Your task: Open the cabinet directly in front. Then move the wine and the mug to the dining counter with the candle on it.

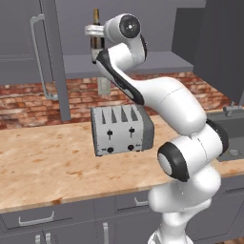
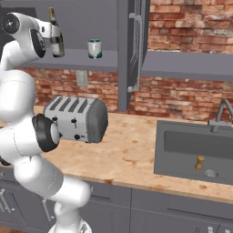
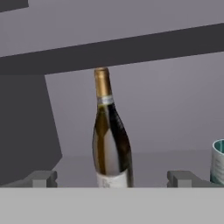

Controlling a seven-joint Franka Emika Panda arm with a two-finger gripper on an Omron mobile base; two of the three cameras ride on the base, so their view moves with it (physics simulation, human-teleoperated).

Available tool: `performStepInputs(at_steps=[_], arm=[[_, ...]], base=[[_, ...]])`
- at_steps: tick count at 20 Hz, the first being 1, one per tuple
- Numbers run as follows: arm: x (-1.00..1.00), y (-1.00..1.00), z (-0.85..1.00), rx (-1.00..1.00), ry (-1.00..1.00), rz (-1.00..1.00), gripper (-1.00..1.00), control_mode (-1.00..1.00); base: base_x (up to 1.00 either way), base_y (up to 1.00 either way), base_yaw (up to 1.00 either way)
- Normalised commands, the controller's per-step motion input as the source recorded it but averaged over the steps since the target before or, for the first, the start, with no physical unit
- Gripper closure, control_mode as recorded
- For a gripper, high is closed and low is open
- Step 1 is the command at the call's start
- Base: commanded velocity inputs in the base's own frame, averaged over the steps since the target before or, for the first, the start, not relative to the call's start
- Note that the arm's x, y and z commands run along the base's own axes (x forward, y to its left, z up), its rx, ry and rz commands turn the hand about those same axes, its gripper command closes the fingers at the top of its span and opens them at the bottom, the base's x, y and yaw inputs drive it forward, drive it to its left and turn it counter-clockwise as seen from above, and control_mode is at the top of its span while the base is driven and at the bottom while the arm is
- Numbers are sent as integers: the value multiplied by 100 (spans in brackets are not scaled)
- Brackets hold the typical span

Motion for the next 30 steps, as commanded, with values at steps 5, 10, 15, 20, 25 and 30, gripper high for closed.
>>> performStepInputs(at_steps=[5, 10, 15, 20, 25, 30], arm=[[30, 0, 0, 0, 2, -1, -100, -100], [37, 0, 0, 0, 0, -2, -100, -100], [31, 0, 0, 0, 0, -1, -100, -100], [20, 8, 0, 0, 0, -1, -100, -100], [21, 13, 0, 0, 0, 0, -100, -100], [23, 0, 0, 0, 0, -2, -100, -100]], base=[[0, 0, 0], [0, 0, 0], [0, 0, 0], [0, 0, 0], [0, 0, 0], [0, 0, 0]])
